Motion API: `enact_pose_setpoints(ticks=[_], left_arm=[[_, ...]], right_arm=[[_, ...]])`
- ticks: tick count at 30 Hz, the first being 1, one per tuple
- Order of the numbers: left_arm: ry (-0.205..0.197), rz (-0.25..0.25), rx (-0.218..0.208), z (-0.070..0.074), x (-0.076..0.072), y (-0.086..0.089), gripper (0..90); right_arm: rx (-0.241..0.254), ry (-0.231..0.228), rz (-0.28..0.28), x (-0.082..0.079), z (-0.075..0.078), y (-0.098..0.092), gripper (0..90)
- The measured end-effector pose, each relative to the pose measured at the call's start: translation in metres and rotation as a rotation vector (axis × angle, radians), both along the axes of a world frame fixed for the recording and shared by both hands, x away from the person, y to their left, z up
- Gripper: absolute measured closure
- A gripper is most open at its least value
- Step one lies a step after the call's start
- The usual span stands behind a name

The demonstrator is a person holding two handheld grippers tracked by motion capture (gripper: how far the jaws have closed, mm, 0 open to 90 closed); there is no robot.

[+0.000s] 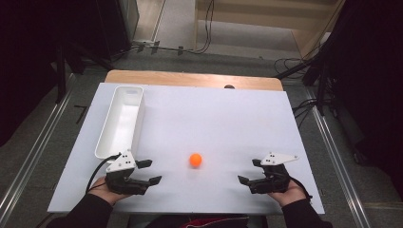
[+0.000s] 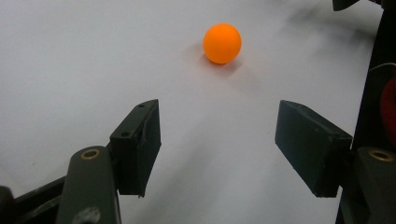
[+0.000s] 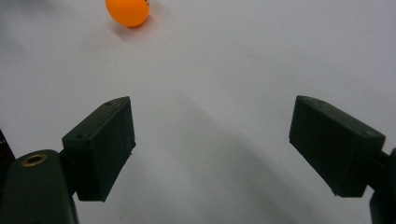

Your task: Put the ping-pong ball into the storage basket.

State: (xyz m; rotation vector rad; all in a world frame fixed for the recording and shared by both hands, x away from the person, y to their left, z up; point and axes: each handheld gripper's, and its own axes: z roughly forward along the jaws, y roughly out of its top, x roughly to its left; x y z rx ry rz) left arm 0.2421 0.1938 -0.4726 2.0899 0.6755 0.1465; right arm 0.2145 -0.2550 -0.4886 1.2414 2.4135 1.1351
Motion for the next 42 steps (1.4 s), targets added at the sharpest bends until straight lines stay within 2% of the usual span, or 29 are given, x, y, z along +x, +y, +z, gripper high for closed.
enact_pose_setpoints(ticks=[13,18,22,23,26,29,32,33,42], left_arm=[[0.002,0.005,0.007,-0.0005,0.0004,-0.0008,31.1],[0.005,0.003,0.005,-0.0006,0.0004,-0.002,28.2],[-0.001,-0.001,0.019,-0.0007,-0.0002,-0.0026,28.1],[0.003,0.001,0.022,-0.0011,0.0,-0.0032,24.4],[0.002,-0.005,0.024,-0.0009,0.0001,-0.0034,21.4],[0.004,-0.012,0.027,-0.0012,0.0,-0.005,21.1],[0.024,-0.017,0.033,-0.0004,0.0008,-0.0058,21.1],[0.049,-0.012,0.041,0.0005,0.0018,-0.0058,21.0],[0.039,-0.013,0.063,-0.0003,0.002,-0.0069,18.6]], right_arm=[[-0.002,0.002,-0.005,-0.0003,-0.0001,-0.0006,12.9],[-0.003,0.002,-0.006,-0.0004,-0.0001,-0.0005,12.9],[-0.004,0.003,0.0,-0.0001,0.0,-0.0005,12.9],[-0.003,0.005,-0.002,-0.0003,0.0001,-0.0004,12.9],[-0.002,0.006,-0.002,-0.0003,0.0001,-0.0002,12.9],[-0.001,0.006,-0.003,-0.0005,0.0001,-0.0001,12.9],[-0.002,0.002,-0.001,-0.0003,0.0001,-0.0002,12.9],[-0.004,0.0,-0.005,-0.0004,0.0003,-0.0004,12.9],[-0.004,0.0,-0.004,-0.0004,0.0002,-0.0005,12.9]])
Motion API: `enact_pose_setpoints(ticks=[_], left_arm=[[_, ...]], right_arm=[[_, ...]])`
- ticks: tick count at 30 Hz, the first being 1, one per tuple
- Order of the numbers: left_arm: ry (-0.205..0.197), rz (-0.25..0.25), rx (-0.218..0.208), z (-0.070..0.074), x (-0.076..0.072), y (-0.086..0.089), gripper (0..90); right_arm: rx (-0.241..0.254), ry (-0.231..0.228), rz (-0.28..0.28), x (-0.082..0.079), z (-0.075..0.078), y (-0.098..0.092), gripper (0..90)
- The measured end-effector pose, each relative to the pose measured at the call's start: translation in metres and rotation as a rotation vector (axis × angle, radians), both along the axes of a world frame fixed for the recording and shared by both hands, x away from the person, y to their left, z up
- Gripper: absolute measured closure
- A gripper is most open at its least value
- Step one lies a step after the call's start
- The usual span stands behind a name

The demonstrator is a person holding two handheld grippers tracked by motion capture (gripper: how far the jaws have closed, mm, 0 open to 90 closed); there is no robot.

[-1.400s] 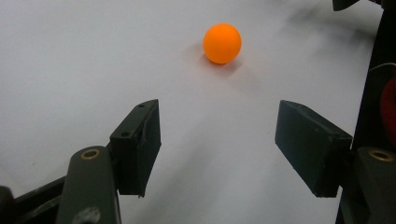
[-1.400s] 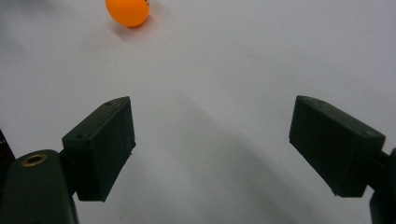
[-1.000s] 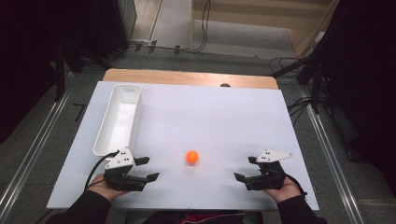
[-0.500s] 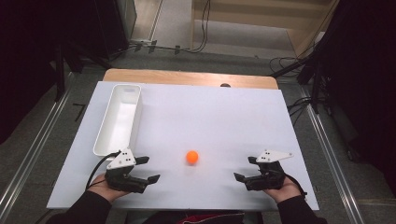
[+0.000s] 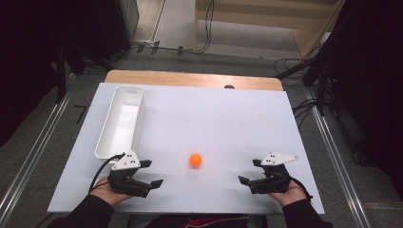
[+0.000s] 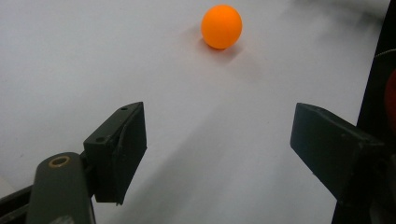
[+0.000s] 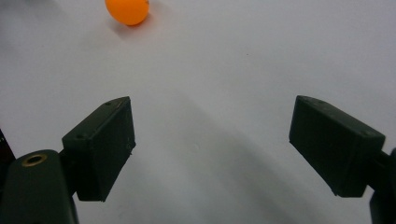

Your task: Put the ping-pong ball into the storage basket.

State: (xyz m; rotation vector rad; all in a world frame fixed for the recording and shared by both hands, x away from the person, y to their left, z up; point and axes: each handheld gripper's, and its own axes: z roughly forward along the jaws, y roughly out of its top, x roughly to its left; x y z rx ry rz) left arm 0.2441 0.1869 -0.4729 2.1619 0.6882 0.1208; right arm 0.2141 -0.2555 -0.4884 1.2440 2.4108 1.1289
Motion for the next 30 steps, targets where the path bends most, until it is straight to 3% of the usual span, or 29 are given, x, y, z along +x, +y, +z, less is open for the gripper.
enact_pose_setpoints(ticks=[17,25,30], left_arm=[[-0.044,-0.02,-0.002,-0.0014,-0.0019,-0.0011,18.3],[-0.035,-0.02,-0.025,-0.0011,-0.0026,-0.0022,18.5],[0.0,-0.01,-0.015,-0.0003,-0.0008,-0.006,18.5]], right_arm=[[-0.003,0.0,0.005,0.0001,-0.0004,-0.0001,12.9],[-0.004,0.0,0.005,0.0001,-0.0003,-0.0003,12.9],[-0.004,-0.001,0.003,0.0003,-0.0003,-0.0007,12.9]])
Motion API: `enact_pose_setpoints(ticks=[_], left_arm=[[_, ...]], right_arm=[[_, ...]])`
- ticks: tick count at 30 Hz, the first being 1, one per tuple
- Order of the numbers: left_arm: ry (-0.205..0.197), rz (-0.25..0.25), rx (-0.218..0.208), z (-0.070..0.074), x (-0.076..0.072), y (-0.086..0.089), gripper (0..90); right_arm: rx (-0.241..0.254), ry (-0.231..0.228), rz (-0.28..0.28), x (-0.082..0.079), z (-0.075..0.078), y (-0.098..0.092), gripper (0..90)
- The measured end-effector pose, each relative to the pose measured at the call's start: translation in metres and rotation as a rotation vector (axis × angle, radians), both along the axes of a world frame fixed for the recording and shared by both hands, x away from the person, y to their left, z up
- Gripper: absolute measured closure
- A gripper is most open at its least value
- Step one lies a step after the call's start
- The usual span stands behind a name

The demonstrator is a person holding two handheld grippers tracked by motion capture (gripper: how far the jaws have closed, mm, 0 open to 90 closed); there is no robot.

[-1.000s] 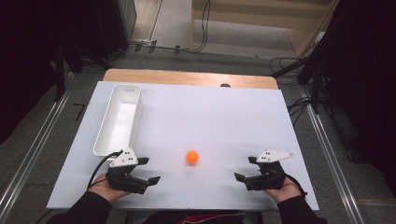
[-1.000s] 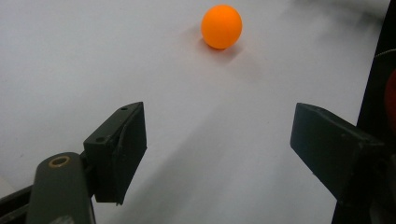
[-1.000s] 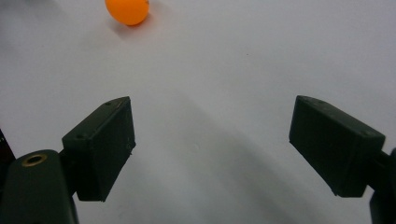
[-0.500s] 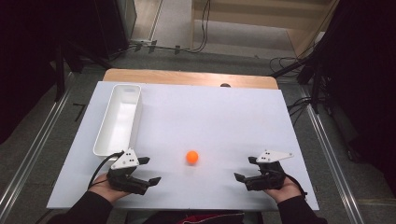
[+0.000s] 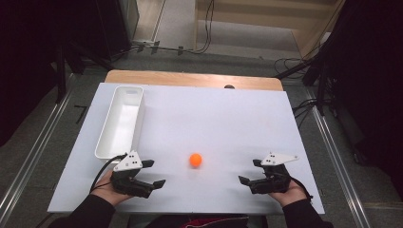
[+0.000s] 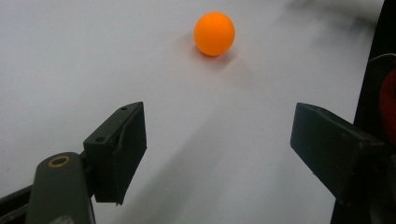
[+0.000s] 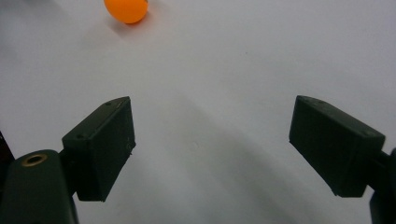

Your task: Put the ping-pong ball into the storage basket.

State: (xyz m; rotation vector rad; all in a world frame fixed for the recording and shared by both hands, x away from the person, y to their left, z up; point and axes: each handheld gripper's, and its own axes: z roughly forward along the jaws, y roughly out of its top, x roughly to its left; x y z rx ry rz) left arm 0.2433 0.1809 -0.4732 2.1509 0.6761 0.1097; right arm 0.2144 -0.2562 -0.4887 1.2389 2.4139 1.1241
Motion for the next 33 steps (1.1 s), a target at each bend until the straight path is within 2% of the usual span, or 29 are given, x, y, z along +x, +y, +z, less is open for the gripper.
enact_pose_setpoints(ticks=[4,5,11,15,23,25,26,29,30,31,33], left_arm=[[0.014,-0.009,0.0,0.001,0.001,-0.003,18.5],[0.019,-0.02,-0.012,0.002,0.0,-0.005,18.5],[0.018,-0.03,-0.003,0.002,0.002,-0.011,18.5],[0.032,-0.033,-0.051,0.005,0.003,-0.017,18.7],[0.041,-0.047,-0.018,0.006,0.007,-0.023,18.6],[0.033,-0.058,-0.009,0.005,0.007,-0.026,18.6],[0.026,-0.056,0.004,0.006,0.008,-0.029,17.8],[0.03,-0.059,-0.002,0.006,0.009,-0.032,2.6],[0.041,-0.06,-0.008,0.006,0.01,-0.033,2.6],[0.058,-0.072,-0.033,0.007,0.011,-0.034,0.0],[0.046,-0.07,-0.042,0.008,0.011,-0.034,0.0]], right_arm=[[-0.002,-0.001,0.002,0.0,0.0,0.0,12.9],[-0.002,-0.002,0.003,0.0,0.0,0.0,12.9],[-0.001,0.0,0.001,0.0,0.0,0.0,12.9],[-0.003,0.002,0.003,0.0,-0.001,-0.001,12.9],[-0.002,0.003,0.001,0.0,0.0,-0.001,12.9],[-0.001,0.004,0.0,0.0,-0.001,-0.001,12.9],[-0.002,0.005,0.001,0.0,-0.001,-0.001,12.9],[-0.002,0.004,0.001,0.0,0.0,-0.001,12.9],[-0.002,0.005,0.001,0.0,0.0,-0.001,12.9],[-0.002,0.004,0.001,0.0,-0.001,-0.001,12.9],[-0.002,0.004,0.002,0.0,0.0,-0.001,12.9]])
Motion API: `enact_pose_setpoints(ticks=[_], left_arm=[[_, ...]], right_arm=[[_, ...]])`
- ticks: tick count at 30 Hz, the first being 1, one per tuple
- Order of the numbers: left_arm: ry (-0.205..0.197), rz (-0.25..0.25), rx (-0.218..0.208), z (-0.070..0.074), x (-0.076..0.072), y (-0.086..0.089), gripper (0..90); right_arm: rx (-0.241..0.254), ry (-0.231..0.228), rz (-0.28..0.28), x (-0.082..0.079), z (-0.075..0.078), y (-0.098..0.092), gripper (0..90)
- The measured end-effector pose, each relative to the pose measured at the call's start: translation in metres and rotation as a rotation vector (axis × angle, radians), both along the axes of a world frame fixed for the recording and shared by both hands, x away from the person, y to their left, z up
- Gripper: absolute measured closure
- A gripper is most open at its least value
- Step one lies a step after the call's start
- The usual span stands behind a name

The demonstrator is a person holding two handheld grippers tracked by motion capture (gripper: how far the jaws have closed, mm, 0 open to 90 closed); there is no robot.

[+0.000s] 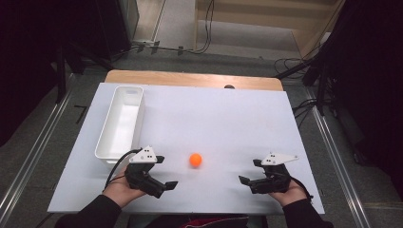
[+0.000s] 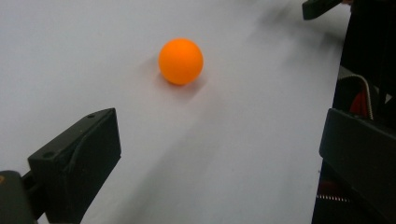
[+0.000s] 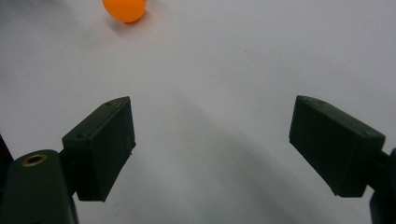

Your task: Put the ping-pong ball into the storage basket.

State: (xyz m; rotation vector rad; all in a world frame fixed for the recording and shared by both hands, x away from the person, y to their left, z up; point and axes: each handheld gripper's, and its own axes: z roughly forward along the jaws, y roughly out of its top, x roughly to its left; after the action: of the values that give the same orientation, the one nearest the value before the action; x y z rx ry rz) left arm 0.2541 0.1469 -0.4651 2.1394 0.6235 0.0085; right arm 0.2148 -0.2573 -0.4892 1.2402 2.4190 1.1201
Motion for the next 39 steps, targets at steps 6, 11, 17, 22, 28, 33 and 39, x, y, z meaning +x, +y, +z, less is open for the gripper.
enact_pose_setpoints(ticks=[6,11,17,22,28,33,39], left_arm=[[-0.014,-0.001,0.008,0.0,0.002,-0.004,0.0],[-0.026,-0.003,0.023,0.001,0.005,-0.008,0.0],[-0.031,0.015,0.022,0.001,0.009,-0.014,0.0],[-0.022,0.013,0.018,0.0,0.013,-0.018,0.0],[-0.026,0.008,0.016,0.0,0.017,-0.025,0.0],[-0.048,0.006,-0.015,0.001,0.018,-0.031,0.0],[-0.038,-0.001,0.002,-0.001,0.02,-0.034,0.0]], right_arm=[[0.003,0.0,-0.003,0.0,0.0,0.0,12.9],[0.006,0.002,-0.004,0.0,0.0,0.0,12.9],[0.001,-0.002,-0.001,0.0,0.0,-0.001,12.9],[0.0,-0.001,-0.003,0.0,0.0,-0.001,12.9],[-0.001,-0.002,-0.005,0.0,0.0,-0.001,12.9],[-0.001,-0.003,-0.004,0.0,0.0,-0.001,12.9],[0.0,0.004,-0.006,-0.001,0.0,-0.001,12.9]])
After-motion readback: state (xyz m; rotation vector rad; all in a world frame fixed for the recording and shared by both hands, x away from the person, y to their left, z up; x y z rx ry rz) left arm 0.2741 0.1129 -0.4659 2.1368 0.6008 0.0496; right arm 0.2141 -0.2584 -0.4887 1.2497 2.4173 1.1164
